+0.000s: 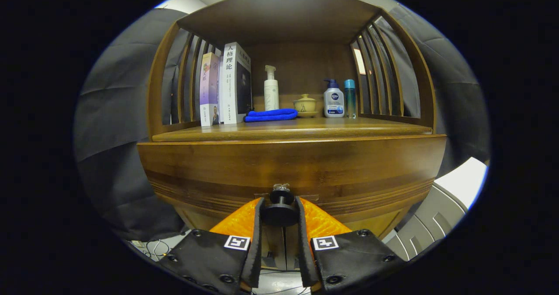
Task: Pull open the drawer, take out the items inside it, and place them on the countertop above the cabinet.
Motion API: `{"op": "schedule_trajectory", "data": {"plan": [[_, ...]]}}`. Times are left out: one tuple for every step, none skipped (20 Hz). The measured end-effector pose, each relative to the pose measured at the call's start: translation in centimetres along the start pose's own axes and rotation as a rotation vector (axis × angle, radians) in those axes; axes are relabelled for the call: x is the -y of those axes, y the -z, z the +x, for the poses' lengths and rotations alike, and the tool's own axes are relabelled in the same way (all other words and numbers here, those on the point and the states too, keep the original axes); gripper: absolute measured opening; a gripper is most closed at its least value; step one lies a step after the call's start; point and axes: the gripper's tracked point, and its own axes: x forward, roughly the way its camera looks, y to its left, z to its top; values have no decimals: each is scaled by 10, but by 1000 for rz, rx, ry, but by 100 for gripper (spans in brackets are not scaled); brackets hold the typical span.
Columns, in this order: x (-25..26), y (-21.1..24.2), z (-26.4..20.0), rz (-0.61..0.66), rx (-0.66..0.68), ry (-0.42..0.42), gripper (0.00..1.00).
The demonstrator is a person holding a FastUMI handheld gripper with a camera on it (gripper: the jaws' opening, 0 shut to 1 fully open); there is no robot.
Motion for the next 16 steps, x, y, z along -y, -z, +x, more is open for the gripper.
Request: {"op": "schedule_trajectory", "data": {"plan": [[0, 1, -6, 1, 2, 0, 38], [0, 3, -11, 0, 1, -1, 38], [-1, 4, -17, 1, 4, -3, 38], [-2, 5, -23, 1, 3, -5, 38], [-2, 7, -28, 1, 7, -7, 38], [-3, 7, -32, 3, 8, -9, 38], [-5, 9, -37, 1, 10, -11, 38], [-5, 11, -44, -3, 12, -14, 38], [-5, 13, -52, -7, 12, -18, 38], [-6, 14, -58, -7, 14, -21, 38], [-6, 16, -64, -6, 14, -23, 38], [-7, 18, -71, -4, 13, -23, 38], [-8, 22, -77, -3, 13, -22, 38], [-8, 26, -83, -6, 8, -23, 38], [-11, 26, -89, -9, 22, -31, 38], [-12, 31, -93, -13, 13, -35, 38]]}}
